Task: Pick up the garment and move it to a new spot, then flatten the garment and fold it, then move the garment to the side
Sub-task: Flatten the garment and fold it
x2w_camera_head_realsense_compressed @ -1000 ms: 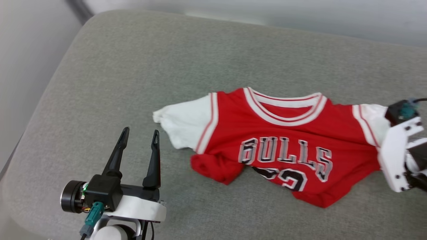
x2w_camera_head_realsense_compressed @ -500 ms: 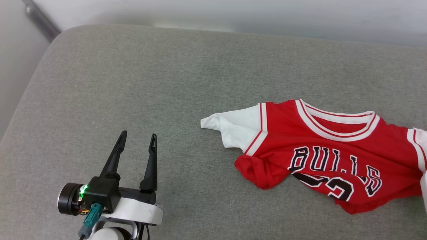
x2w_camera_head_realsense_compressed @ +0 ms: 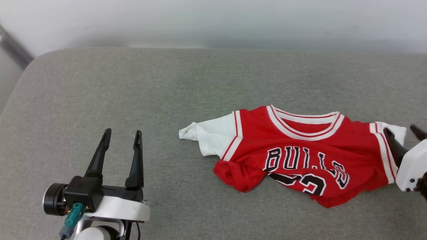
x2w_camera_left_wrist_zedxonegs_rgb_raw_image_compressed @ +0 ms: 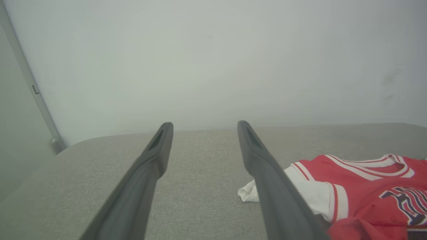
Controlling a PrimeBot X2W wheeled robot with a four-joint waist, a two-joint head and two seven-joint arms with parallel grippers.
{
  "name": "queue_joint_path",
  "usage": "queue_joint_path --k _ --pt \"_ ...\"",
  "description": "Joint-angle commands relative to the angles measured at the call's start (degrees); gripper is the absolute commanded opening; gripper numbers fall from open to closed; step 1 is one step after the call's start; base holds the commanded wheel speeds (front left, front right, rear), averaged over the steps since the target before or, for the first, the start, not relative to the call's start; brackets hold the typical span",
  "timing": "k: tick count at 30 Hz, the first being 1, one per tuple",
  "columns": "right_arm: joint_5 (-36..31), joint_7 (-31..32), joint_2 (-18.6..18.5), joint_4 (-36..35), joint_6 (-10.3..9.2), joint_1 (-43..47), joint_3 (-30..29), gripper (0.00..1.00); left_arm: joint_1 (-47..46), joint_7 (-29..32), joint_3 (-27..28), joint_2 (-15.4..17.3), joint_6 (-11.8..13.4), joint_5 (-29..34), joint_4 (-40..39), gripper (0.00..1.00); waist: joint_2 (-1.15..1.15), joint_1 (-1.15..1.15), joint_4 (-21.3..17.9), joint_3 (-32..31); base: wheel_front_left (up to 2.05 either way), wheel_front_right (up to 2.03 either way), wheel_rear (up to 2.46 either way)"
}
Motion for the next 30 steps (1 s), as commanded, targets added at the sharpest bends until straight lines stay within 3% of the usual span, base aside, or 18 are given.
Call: queue_joint_path --k 1,9,13,18,25,30 --pt "0.3 -3.4 1.4 -1.6 -0.04 0.7 -0.9 1.00 -0.4 -0.1 0.4 0.1 -0.4 -0.6 -0.2 1.00 0.00 0.00 -1.3 -0.8 0.00 0.00 0.00" --pt "0.5 -24.6 10.5 -8.2 -0.03 4.5 -3.7 1.00 -1.4 0.0 0.3 1.3 -1.6 -4.2 1.3 1.00 0.00 0.00 -5.1 -0.4 0.00 0.00 0.00" --pt "0.2 -31.4 12.6 -9.9 -0.03 4.5 -3.4 1.00 -4.8 4.0 -2.1 4.9 -2.2 -6.8 2.0 1.00 0.00 0.00 -7.2 1.1 0.00 0.00 0.00" --pt "-0.3 -34.3 13.2 -10.3 -0.03 3.3 -4.4 1.00 -13.1 17.6 -7.6 11.9 -2.3 -14.4 2.6 1.00 0.00 0.00 -9.0 3.6 0.00 0.00 0.00" --pt "-0.5 -35.7 14.0 -9.4 -0.03 2.3 -5.2 1.00 -26.0 44.8 -14.1 20.8 -2.3 -26.1 6.2 1.00 0.00 0.00 -10.7 7.0 0.00 0.00 0.00" --pt "-2.2 -36.3 14.9 -8.9 -0.03 1.7 -5.5 1.00 -31.8 56.7 -17.1 23.2 -2.3 -29.9 8.9 1.00 0.00 0.00 -11.6 8.7 0.00 0.00 0.00"
